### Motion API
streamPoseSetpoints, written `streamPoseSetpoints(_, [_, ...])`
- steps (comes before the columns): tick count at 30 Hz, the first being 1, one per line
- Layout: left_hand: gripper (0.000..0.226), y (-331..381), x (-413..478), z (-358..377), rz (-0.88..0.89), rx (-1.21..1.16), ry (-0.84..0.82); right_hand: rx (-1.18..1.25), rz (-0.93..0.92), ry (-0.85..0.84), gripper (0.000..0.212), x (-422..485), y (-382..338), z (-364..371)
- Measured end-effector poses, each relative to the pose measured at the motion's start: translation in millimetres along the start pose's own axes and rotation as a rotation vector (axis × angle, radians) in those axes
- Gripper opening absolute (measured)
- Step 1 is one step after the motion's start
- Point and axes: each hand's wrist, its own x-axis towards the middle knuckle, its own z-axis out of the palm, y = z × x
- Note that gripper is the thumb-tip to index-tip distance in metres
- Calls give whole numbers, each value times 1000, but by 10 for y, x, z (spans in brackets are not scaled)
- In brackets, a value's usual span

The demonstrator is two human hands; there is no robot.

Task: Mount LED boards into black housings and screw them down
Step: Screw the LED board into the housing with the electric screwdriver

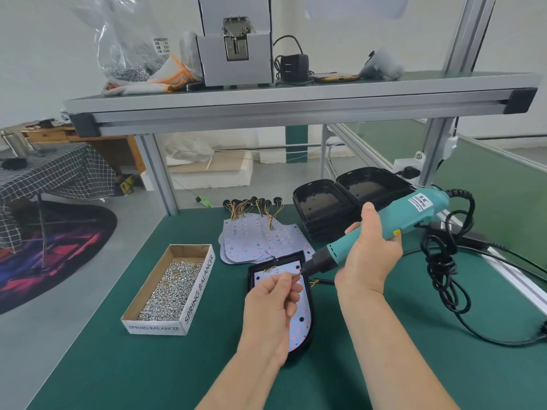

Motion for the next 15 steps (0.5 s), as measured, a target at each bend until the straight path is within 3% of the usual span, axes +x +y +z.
streamPoseSetpoints(9, [18,44,0,-53,-66,-116,-41,1,24,-34,20,118,-33,-30])
streamPoseSetpoints(13, [17,215,138,-257,-137,-254,57,-6,7,-54,22,160,-63,-18])
streamPoseSetpoints(15, [17,305,298,-456,-152,-138,173,-20,-11,-66,24,188,-66,-27])
